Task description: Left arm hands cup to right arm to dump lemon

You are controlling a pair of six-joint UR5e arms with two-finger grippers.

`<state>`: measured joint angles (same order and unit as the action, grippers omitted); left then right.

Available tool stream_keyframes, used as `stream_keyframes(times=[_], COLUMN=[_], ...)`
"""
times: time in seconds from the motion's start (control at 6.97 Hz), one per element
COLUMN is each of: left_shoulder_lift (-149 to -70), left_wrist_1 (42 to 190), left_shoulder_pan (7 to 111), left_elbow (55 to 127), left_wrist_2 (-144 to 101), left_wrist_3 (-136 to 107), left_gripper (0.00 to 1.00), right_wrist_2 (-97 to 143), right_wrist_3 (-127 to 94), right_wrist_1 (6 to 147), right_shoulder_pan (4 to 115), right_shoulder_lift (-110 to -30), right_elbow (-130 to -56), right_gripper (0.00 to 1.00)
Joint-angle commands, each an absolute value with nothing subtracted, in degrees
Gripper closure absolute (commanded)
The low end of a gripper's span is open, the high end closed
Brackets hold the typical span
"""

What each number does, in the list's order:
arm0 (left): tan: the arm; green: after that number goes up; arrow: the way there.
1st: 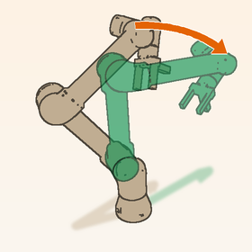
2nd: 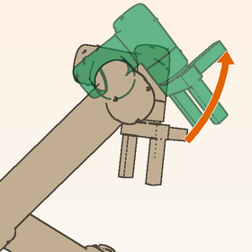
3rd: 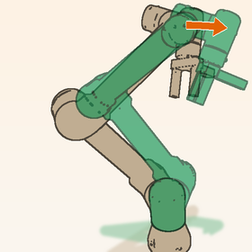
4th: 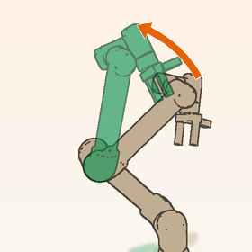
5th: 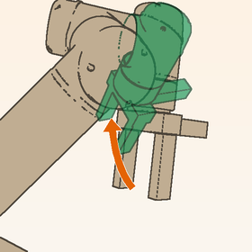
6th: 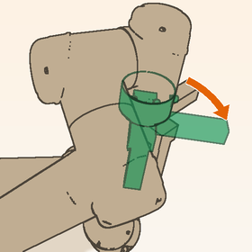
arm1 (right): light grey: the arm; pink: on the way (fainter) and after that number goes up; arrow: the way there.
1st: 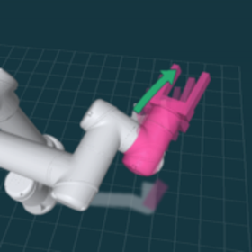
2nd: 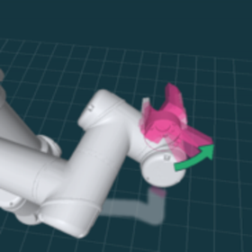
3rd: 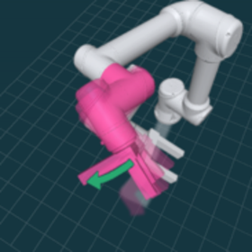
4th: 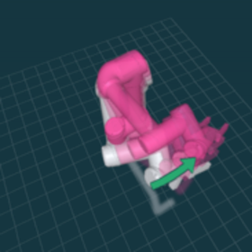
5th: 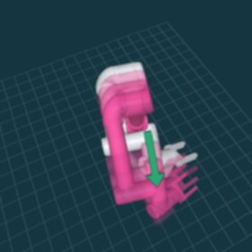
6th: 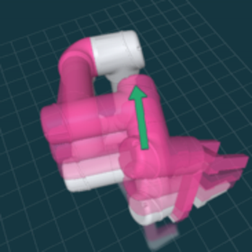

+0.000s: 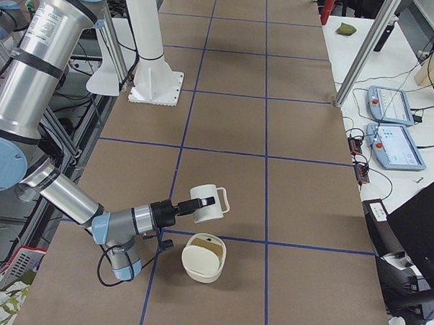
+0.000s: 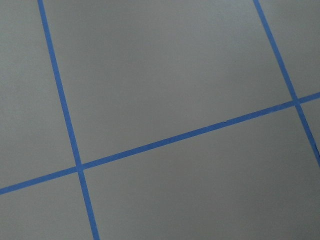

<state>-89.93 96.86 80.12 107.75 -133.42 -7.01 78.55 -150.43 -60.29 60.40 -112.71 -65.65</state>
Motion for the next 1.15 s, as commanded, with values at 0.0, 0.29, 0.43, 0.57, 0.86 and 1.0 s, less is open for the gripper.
stream_keyframes(times=[0.0, 0.29, 0.43, 0.57, 0.86, 1.0], left_shoulder_lift=[-90.2, -90.4, -90.4, -90.4, -90.4, -90.4], left_wrist_1=[96.8, 96.8, 96.8, 96.8, 96.8, 96.8], left_shoulder_pan=[80.1, 80.0, 80.0, 80.0, 80.0, 80.0], left_elbow=[107.8, 107.8, 107.7, 107.7, 107.7, 107.8], left_wrist_2=[-133.4, -133.3, -133.4, -133.3, -133.4, -133.4], left_wrist_3=[-7.0, -7.0, -7.0, -7.0, -7.0, -7.0], left_gripper=[0.0, 0.0, 0.0, 0.0, 0.0, 0.0], right_wrist_2=[78.6, 78.5, 78.5, 78.5, 77.6, 77.6], right_wrist_3=[-153.7, -158.1, -160.6, -161.7, -164.0, -164.8], right_wrist_1=[-60.4, -61.3, -61.6, -61.6, -61.6, -62.0], right_shoulder_pan=[63.4, 64.9, 65.0, 65.1, 65.1, 65.1], right_shoulder_lift=[-112.3, -112.4, -112.4, -112.4, -112.3, -112.3], right_elbow=[-65.2, -65.1, -65.1, -65.1, -65.1, -65.1], right_gripper=[0.76, 0.66, 0.65, 0.64, 0.65, 0.65])
